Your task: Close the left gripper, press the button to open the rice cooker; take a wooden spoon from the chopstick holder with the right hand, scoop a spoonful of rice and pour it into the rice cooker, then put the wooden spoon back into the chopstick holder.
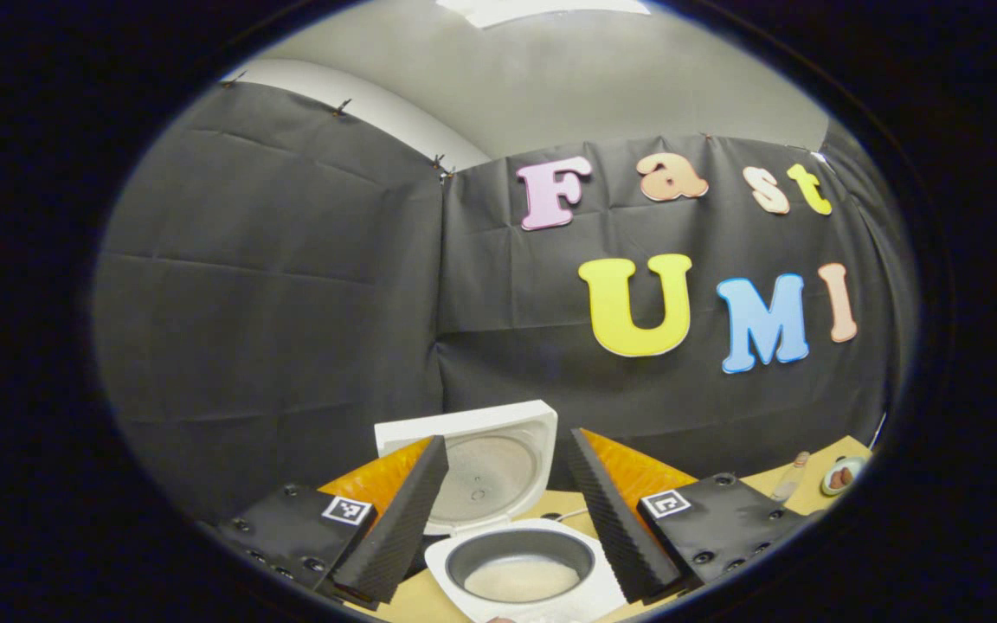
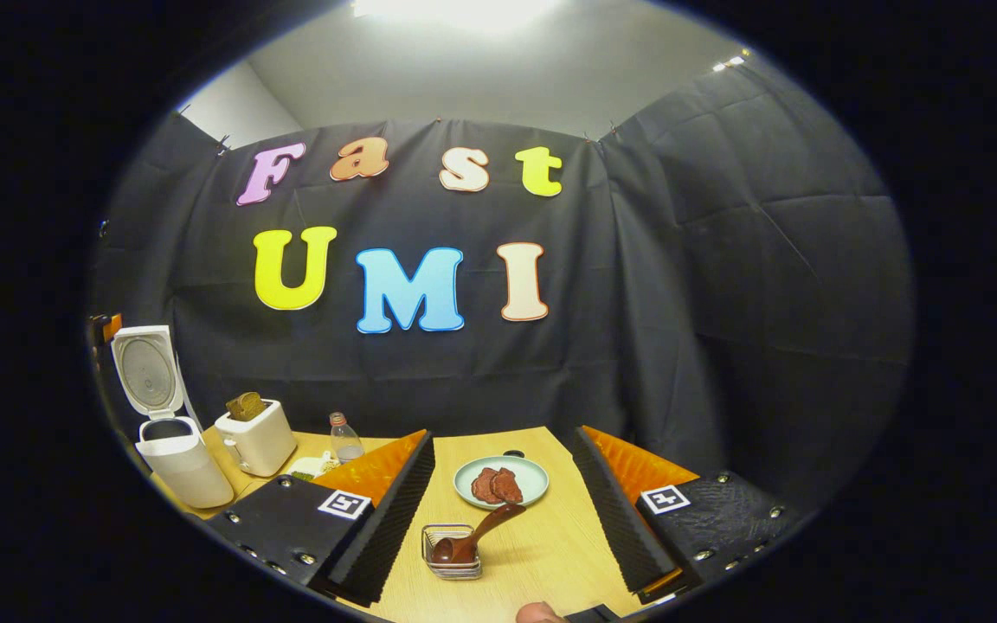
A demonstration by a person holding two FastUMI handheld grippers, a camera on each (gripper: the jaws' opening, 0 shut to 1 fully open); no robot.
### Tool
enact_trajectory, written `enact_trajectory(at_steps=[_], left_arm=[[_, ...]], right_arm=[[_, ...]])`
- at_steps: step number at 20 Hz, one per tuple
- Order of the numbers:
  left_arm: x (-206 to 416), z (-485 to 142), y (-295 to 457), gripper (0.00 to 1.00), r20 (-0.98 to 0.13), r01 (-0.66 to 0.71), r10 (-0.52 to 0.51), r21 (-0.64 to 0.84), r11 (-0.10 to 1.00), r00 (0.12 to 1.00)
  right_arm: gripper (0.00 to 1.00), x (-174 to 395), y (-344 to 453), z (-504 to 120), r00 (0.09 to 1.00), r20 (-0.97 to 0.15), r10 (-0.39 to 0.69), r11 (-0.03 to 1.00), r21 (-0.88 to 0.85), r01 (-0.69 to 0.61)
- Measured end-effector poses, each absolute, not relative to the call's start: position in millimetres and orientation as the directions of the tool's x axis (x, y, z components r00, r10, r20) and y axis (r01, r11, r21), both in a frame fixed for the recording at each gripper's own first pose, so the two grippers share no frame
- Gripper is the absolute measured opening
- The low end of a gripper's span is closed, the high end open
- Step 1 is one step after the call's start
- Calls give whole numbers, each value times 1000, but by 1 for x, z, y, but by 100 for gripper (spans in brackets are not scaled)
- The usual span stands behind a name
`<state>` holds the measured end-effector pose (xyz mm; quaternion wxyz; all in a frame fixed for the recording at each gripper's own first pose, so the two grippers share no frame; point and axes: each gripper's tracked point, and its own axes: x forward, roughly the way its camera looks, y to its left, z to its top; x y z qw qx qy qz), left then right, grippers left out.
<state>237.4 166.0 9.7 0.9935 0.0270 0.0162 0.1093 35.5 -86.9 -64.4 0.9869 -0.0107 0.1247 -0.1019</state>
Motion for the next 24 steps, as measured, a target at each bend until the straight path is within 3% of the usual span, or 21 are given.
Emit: enact_trajectory(at_steps=[6,7,9,14,19,21,22,24], left_arm=[[319,18,217,97,-24,-272,272,14,962,962],[331,15,227,97,-34,-289,289,5,957,957],[353,14,246,97,-39,-313,312,-13,950,949],[398,-14,262,94,-121,-297,290,-51,953,949],[419,-52,279,96,-249,-332,322,-2,943,914],[421,-53,276,93,-254,-326,316,1,945,914],[419,-53,274,99,-256,-327,317,3,945,913],[417,-54,274,97,-268,-320,304,-19,947,914]], right_arm=[[98,22,-84,-60,936,-220,-273,961,-112,254],[93,19,-85,-61,931,-224,-288,956,-127,265],[98,13,-84,-63,926,-231,-299,952,-137,274],[96,2,-90,-66,917,-238,-320,945,-149,291],[96,8,-92,-63,921,-233,-311,947,-159,279],[96,11,-92,-63,926,-231,-300,949,-175,264],[96,13,-93,-63,928,-230,-294,949,-183,255],[96,17,-90,-63,934,-228,-273,954,-189,232]])
